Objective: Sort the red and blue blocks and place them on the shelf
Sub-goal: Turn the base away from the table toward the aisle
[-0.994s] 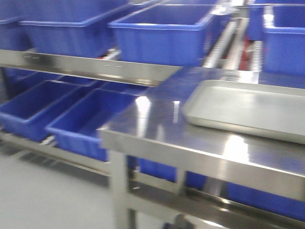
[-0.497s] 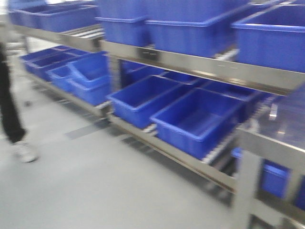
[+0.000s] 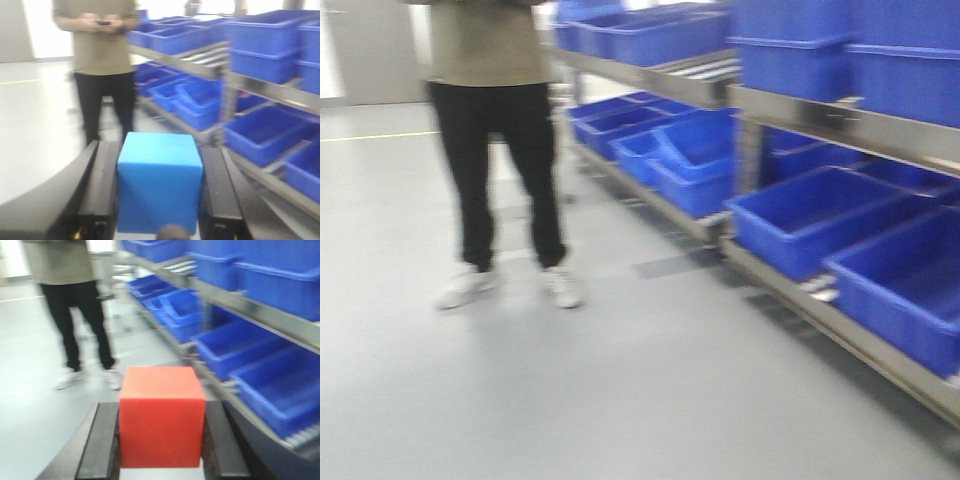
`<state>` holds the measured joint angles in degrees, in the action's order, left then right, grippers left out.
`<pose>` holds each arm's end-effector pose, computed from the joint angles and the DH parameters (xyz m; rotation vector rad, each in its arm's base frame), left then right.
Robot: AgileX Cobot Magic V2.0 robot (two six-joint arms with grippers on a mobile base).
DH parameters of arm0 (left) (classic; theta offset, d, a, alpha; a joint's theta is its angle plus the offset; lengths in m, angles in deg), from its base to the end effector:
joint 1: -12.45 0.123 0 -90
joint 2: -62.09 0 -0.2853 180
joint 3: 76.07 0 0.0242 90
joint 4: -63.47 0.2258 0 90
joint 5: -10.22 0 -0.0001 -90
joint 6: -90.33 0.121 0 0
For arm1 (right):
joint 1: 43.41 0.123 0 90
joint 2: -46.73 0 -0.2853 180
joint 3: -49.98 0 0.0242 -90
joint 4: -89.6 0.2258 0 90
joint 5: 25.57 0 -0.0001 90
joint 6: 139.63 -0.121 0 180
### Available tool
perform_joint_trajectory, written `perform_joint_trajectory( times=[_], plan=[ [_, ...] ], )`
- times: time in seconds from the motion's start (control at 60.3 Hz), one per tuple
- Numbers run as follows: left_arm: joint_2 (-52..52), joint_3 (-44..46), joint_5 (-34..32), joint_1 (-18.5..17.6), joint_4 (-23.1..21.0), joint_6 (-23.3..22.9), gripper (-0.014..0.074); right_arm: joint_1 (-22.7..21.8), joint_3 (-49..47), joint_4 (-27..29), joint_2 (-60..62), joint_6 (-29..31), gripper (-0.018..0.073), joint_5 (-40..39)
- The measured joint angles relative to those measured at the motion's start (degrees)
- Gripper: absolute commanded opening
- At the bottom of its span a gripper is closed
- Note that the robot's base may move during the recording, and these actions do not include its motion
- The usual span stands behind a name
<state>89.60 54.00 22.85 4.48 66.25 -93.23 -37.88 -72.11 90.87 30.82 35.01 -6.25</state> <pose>0.0825 -0.0102 0.3273 0.0894 1.5703 -0.1125 0.0562 0.0063 0.2807 0.0090 1.6281 0.1682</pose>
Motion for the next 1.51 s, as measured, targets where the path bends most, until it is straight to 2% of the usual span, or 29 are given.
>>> perform_joint_trajectory(
  times=[1.508],
  plan=[
    [0.0,0.0,0.0,0.0,0.0,0.0,0.0123,0.0,0.0,0.0,0.0,0.0,0.0067,0.0]
  ],
)
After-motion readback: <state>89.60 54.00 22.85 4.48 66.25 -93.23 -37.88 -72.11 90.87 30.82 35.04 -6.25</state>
